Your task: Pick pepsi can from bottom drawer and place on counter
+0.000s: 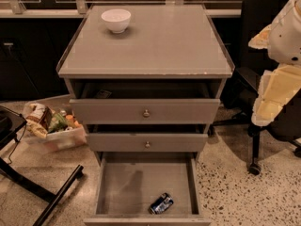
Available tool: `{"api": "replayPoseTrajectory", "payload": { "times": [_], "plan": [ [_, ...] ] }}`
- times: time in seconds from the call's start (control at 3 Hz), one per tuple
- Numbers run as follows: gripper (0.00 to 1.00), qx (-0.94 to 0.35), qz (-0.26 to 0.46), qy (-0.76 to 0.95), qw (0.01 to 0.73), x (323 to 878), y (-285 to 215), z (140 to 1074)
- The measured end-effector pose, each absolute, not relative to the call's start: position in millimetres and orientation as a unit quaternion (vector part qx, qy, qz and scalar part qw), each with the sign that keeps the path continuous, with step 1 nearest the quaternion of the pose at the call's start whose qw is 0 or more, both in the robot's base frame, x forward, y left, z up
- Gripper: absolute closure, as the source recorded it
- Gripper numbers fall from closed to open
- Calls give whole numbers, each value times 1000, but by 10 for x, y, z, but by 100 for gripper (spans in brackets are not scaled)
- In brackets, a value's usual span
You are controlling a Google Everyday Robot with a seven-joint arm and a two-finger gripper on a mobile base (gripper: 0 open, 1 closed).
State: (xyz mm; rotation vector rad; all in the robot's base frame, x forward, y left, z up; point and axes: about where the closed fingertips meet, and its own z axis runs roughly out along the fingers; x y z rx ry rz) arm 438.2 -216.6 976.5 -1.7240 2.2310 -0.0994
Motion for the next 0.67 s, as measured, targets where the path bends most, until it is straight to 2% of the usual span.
{"api": "replayPoseTrajectory", "payload": {
  "times": [0.67],
  "plan": [
    [0, -621, -35, 766, 162, 4413, -2100, 9591]
  ]
}}
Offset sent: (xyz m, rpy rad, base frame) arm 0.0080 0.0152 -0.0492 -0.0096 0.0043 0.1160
